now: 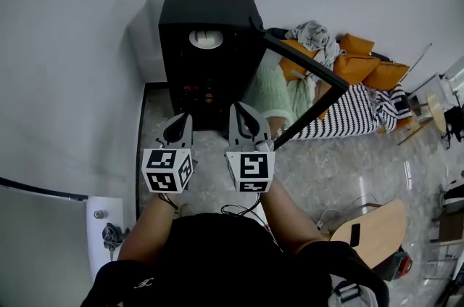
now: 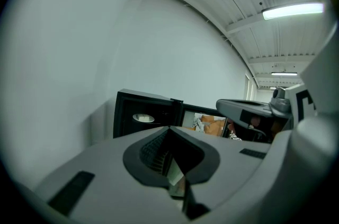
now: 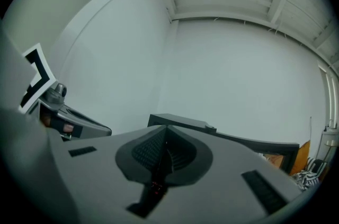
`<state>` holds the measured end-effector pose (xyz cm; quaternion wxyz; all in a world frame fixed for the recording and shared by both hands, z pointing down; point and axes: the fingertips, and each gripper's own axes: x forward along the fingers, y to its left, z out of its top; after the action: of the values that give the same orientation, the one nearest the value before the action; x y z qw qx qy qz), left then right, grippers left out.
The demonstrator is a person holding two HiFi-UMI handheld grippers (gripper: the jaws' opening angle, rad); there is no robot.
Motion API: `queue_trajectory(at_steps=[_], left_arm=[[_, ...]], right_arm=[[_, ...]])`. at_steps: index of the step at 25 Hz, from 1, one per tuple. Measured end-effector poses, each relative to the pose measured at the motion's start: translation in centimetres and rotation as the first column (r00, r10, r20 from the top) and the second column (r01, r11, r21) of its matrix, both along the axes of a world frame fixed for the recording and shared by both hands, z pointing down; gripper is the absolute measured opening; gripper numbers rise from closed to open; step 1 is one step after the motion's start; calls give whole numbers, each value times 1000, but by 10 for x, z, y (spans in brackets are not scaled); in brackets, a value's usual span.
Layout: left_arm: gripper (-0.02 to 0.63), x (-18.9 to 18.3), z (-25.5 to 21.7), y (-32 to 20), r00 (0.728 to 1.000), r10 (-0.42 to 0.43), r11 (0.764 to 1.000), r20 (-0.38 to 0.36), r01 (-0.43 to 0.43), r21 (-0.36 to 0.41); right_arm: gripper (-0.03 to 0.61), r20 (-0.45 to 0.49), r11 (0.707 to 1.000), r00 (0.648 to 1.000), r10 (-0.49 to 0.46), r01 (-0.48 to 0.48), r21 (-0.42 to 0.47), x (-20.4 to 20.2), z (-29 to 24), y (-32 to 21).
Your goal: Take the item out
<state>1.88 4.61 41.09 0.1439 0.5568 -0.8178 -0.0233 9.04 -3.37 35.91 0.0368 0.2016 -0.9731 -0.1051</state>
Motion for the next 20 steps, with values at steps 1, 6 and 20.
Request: queue_trajectory(at_steps=[1, 6, 20], left_arm=[[8, -6, 0, 2, 1000, 3, 1000, -1, -3, 2], [8, -33, 1, 10, 1000, 22, 1000, -8, -22, 15], [8, -63, 12, 25, 994, 103, 994, -35, -102, 27]], right_arm=[[6, 1, 1000, 1000, 6, -6, 1, -5, 0, 2], [6, -2, 999, 999, 37, -37, 9, -29, -3, 10], [6, -35, 992, 992, 118, -117, 40, -62, -6, 26]])
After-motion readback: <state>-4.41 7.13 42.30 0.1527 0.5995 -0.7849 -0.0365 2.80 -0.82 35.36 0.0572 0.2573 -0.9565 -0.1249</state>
